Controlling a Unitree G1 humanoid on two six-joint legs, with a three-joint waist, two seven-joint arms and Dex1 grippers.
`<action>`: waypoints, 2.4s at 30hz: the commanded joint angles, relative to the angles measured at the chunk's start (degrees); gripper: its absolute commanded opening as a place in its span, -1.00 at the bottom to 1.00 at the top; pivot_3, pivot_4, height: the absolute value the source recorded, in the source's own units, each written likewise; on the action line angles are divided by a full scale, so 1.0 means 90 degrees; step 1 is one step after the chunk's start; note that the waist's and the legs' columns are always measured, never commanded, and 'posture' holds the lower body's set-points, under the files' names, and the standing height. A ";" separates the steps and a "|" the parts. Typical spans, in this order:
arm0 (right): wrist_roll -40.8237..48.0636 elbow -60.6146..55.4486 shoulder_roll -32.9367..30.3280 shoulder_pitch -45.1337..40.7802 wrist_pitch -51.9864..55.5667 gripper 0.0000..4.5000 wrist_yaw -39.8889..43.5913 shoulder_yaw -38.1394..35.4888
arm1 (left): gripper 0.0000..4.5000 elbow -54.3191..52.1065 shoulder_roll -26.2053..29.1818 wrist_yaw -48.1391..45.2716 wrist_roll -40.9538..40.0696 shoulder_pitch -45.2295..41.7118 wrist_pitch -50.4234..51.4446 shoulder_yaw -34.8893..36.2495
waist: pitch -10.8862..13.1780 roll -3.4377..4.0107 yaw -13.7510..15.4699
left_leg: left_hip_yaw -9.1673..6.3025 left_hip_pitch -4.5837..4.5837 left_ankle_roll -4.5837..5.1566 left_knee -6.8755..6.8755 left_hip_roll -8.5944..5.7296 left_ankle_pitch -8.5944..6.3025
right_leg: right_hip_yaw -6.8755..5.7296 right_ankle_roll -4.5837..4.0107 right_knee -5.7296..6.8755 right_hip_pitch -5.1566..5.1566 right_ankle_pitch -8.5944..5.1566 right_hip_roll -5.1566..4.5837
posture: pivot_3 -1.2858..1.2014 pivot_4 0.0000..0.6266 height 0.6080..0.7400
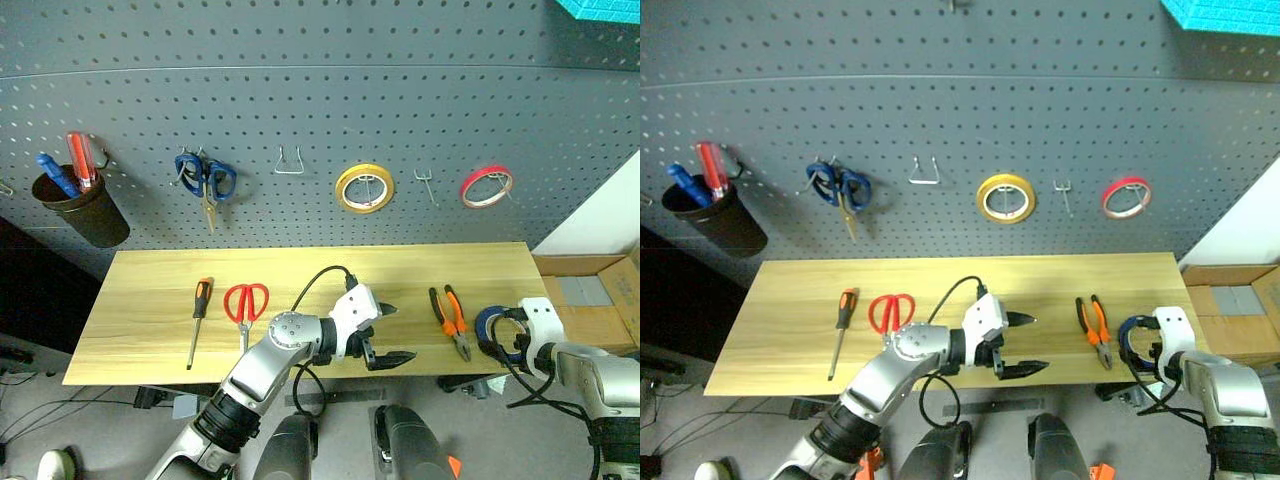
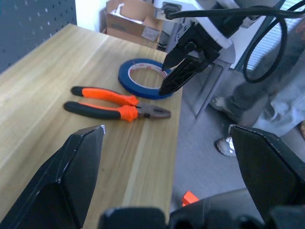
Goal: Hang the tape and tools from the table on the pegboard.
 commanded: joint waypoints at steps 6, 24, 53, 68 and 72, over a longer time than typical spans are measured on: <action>-0.0283 0.0950 -0.0306 -0.0341 -0.1182 0.99 0.0526 0.0437 | 1.00 -0.0554 -0.0012 0.0054 -0.0189 0.0066 0.0197 0.0197 | 0.0089 -0.0006 0.0000 | 0.0009 -0.0003 0.0002 0.0011 -0.0003 0.0001 | -0.0002 0.0010 -0.0001 0.0000 0.0006 0.0001 | 0.00 -0.05 1.00; -0.0438 0.2964 -0.0114 -0.1239 -0.1941 0.82 0.1199 0.0649 | 1.00 -0.0943 0.0053 0.0290 -0.0392 0.0083 0.0761 0.0449 | 0.0171 -0.0040 0.0030 | -0.0009 -0.0023 0.0001 0.0026 -0.0002 0.0001 | 0.0003 0.0009 0.0001 -0.0006 0.0008 -0.0003 | 0.02 -0.07 1.00; -0.0395 -0.0240 0.0342 -0.0613 -0.1212 -0.83 -0.0358 -0.0292 | 1.00 0.0087 -0.0256 0.0171 -0.0685 -0.1279 0.0385 0.1177 | -0.0161 0.0101 -0.0011 | 0.0031 -0.0100 -0.0026 0.0089 -0.0014 0.0021 | 0.0011 0.0005 0.0019 -0.0079 0.0067 -0.0001 | -0.05 -0.68 1.00; 0.0214 -0.3818 0.3382 -0.2405 0.1655 -0.83 -0.2632 0.0048 | 1.00 -0.1274 0.0253 0.0968 -0.1069 -0.0604 0.1072 0.2170 | -0.0797 0.0096 -0.0057 | 0.0022 -0.0085 -0.0010 0.0091 -0.0005 0.0029 | 0.0022 -0.0012 0.0039 -0.0077 0.0087 0.0040 | 0.01 -0.92 1.00; 0.0090 -0.4264 0.2826 -0.2070 0.1476 -0.83 -0.2485 0.0731 | 1.00 -0.1495 0.0099 0.1404 -0.1043 -0.0433 0.1223 0.2288 | -0.0880 0.0092 0.0018 | 0.0020 -0.0069 -0.0002 0.0092 -0.0006 0.0030 | 0.0019 -0.0012 0.0039 -0.0062 0.0089 0.0041 | 0.02 -0.93 1.00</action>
